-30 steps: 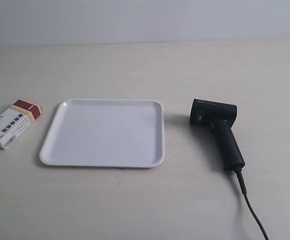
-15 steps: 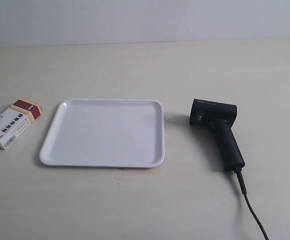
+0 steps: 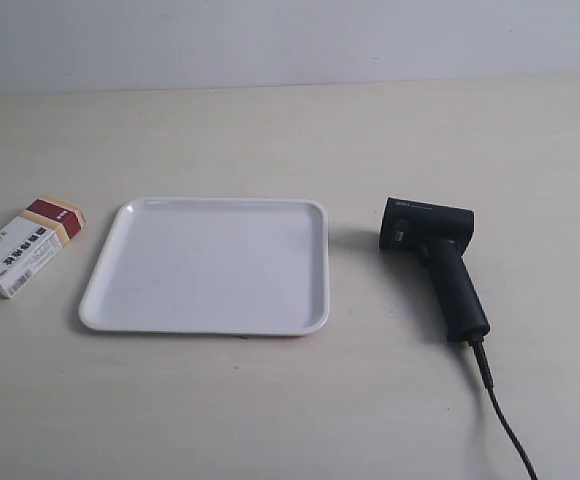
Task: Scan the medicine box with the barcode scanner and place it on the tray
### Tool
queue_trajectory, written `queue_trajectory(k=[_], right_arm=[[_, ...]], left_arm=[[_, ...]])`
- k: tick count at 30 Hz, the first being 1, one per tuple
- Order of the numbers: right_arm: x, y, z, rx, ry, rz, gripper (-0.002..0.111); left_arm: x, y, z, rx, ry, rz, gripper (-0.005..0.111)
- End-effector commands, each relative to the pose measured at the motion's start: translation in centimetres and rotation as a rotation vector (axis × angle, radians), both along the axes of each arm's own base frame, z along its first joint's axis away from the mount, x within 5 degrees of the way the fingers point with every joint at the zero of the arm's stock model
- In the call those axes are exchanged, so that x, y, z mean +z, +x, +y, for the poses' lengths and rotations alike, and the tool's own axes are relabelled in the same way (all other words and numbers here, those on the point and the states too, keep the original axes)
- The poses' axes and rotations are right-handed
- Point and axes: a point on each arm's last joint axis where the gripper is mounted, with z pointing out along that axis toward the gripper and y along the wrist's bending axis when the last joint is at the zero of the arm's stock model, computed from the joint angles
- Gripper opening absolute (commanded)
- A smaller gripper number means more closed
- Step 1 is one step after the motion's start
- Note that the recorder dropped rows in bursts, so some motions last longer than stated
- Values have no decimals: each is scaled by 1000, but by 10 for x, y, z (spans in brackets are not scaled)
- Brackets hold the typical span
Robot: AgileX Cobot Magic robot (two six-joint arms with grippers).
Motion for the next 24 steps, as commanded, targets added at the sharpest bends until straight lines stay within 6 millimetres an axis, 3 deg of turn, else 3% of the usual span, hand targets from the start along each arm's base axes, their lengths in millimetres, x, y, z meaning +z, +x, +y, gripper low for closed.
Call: queue_trajectory(k=[1, 6, 15, 18, 24], right_arm=[[1, -1, 2, 43, -2, 5, 0], [1, -1, 3, 71, -3, 7, 0], [-1, -1, 3, 69, -6, 30, 0], [-1, -1, 3, 69, -4, 30, 0], [-1, -1, 3, 82, 26, 35, 0]], left_arm=[[-2, 40, -25, -127, 105, 256, 3], [-17, 75, -37, -167, 200, 481, 3], [-64, 102, -44, -168, 259, 804, 3], [-72, 107, -46, -168, 249, 831, 3], [-67, 113, -49, -173, 223, 745, 3]])
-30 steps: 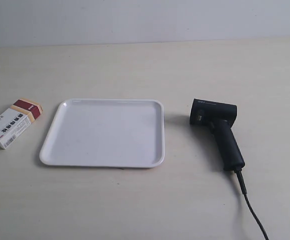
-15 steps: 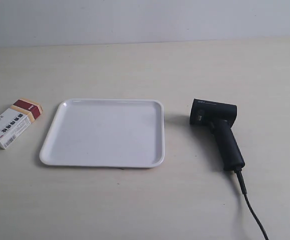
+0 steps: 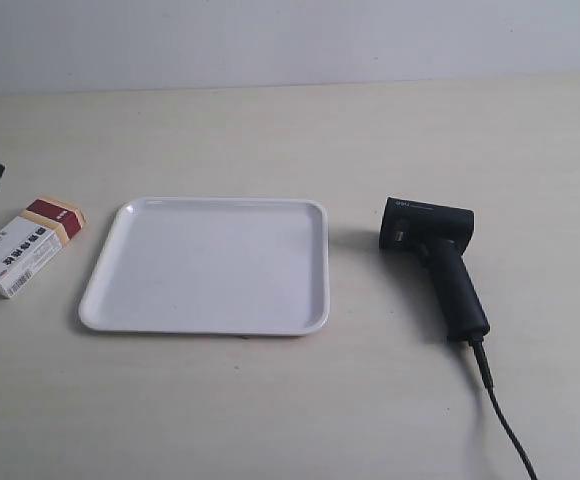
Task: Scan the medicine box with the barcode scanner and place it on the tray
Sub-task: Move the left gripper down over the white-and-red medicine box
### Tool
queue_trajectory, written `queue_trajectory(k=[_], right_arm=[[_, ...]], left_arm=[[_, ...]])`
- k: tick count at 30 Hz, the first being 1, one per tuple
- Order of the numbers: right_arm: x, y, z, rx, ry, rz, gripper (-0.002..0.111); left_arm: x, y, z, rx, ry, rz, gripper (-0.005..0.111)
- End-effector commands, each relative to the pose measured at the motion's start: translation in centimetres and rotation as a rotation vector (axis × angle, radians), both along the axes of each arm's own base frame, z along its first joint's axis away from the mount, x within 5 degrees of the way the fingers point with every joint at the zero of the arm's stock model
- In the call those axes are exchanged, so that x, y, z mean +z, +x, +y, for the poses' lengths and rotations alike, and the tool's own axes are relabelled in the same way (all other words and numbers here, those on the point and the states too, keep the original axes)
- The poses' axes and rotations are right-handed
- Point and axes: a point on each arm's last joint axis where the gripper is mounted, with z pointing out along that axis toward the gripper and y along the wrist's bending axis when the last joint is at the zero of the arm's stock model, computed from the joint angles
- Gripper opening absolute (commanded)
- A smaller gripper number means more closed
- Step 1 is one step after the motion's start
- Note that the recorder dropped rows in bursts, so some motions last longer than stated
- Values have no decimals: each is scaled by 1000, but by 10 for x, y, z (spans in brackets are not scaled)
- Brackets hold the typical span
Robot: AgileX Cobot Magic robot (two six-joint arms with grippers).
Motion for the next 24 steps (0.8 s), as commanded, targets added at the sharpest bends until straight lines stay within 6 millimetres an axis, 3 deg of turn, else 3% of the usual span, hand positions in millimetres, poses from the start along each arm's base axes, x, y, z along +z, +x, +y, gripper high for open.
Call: queue_trajectory(k=[1, 17, 20, 22, 24], right_arm=[[2, -1, 0, 14, 32, -3, 0], [2, -4, 7, 189, 38, 1, 0], [2, -4, 8, 209, 38, 2, 0], [2, -4, 8, 209, 38, 2, 0], [1, -3, 8, 207, 33, 18, 0]], left_arm=[[5, 5, -5, -4, -46, -63, 3], [6, 7, -10, 5, -112, -80, 3], [4, 14, -9, -54, -42, -122, 4], [-3, 20, -7, -76, 24, -112, 18], [-9, 32, -8, -88, 61, -88, 46]])
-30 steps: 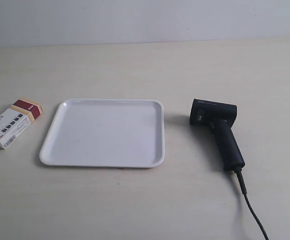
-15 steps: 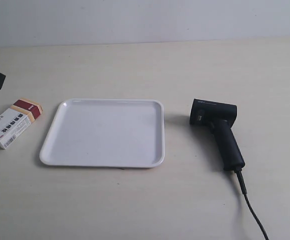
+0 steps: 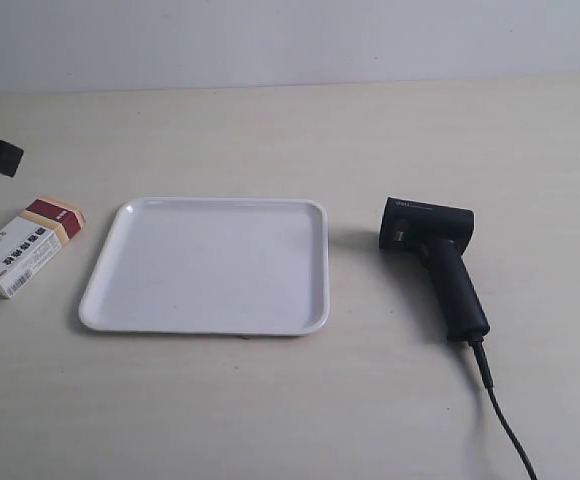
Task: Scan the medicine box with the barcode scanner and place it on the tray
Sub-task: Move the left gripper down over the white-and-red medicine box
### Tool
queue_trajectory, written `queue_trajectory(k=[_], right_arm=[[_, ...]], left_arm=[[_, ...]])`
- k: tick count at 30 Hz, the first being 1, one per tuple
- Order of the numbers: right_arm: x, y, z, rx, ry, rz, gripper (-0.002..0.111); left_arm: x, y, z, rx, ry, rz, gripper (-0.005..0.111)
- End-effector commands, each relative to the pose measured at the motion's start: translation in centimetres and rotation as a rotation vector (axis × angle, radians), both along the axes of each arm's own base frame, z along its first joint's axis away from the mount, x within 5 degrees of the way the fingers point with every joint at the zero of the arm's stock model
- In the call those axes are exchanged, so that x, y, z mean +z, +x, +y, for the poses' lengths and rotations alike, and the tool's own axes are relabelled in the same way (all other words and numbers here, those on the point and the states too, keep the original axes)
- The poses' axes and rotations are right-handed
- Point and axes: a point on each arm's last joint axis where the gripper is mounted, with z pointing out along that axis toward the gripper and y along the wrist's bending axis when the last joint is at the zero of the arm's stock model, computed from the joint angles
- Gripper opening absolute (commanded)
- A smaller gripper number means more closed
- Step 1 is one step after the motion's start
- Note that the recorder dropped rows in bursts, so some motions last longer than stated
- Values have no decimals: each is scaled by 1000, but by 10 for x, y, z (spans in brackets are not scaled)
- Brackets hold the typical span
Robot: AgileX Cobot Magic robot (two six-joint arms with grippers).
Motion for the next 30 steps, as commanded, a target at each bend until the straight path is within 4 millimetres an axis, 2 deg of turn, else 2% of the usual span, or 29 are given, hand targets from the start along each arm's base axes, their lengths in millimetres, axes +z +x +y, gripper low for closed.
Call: queue_trajectory(k=[1, 2, 5, 7, 10, 12, 18, 26, 30], right_arm=[[1, -1, 0, 1, -7, 5, 0], [1, -1, 0, 1, -7, 5, 0], [0, 0, 0, 1, -8, 13, 0], [-3, 1, 0, -2, -20, 45, 0], [-5, 1, 0, -3, -27, 63, 0], [-5, 1, 0, -3, -27, 63, 0], [-5, 1, 0, -3, -27, 63, 0], [-5, 1, 0, -3, -27, 63, 0], [-5, 1, 0, -3, -27, 63, 0]], left_arm=[[-4, 25, -6, -27, 49, 1, 68], [-4, 37, -9, -27, 49, 2, 77], [-8, 62, -15, -32, 70, -1, 79], [-20, 73, -16, -24, 99, 41, 84], [-38, 89, -3, 24, 178, 71, 99], [-43, 92, 2, 89, 194, 72, 105], [-48, 94, 6, 99, 226, 85, 105], [-50, 94, -2, 144, 107, 91, 105], [-50, 101, 1, 174, 100, 122, 105]])
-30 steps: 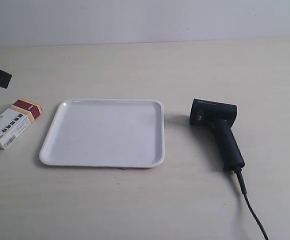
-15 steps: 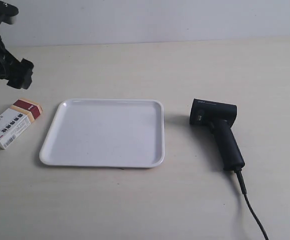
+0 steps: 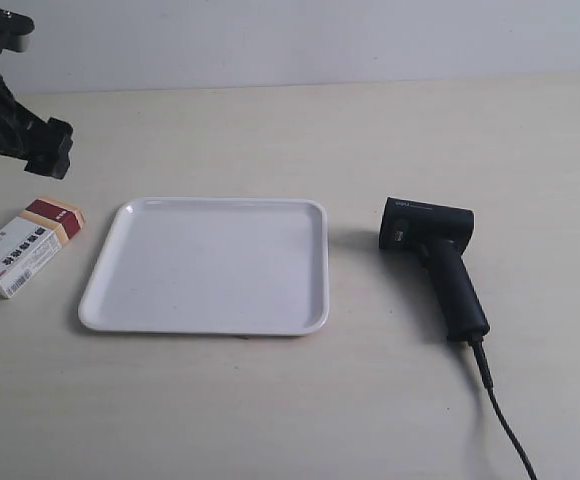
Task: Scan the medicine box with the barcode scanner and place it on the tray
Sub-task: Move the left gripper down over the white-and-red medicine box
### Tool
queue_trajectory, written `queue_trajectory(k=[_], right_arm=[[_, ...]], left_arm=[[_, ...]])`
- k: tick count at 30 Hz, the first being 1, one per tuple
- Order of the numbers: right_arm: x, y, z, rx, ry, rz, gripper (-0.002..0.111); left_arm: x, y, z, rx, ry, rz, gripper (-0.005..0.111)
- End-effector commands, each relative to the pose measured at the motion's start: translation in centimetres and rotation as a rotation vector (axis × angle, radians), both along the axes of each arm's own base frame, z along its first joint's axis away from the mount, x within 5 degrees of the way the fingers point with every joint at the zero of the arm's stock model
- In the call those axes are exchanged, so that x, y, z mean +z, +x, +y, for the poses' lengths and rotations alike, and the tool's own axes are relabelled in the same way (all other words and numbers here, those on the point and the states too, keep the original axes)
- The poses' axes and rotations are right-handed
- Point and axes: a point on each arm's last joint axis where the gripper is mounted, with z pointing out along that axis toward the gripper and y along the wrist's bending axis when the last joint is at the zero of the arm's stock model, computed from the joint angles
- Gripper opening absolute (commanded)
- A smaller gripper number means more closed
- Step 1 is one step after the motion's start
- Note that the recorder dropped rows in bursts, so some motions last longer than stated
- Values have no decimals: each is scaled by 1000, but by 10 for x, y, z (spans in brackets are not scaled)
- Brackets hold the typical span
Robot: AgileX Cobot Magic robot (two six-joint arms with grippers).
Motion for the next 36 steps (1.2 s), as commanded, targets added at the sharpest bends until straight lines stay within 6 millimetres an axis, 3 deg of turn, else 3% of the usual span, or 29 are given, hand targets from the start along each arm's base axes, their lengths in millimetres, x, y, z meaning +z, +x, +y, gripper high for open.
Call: queue_trajectory(k=[1, 8, 17, 25, 36], right_arm=[[2, -1, 0, 2, -2, -9, 0], [2, -1, 0, 2, -2, -9, 0], [2, -1, 0, 2, -2, -9, 0], [2, -1, 0, 2, -2, -9, 0], [2, -1, 0, 2, -4, -9, 0]], left_arm=[[1, 10, 4, 46, -18, 28, 105], [-8, 28, 6, -30, -4, 182, 105], [-30, 40, 31, 4, -48, 266, 105], [-63, 45, 27, -66, -70, 352, 105], [-81, 45, 27, -113, -59, 405, 105]])
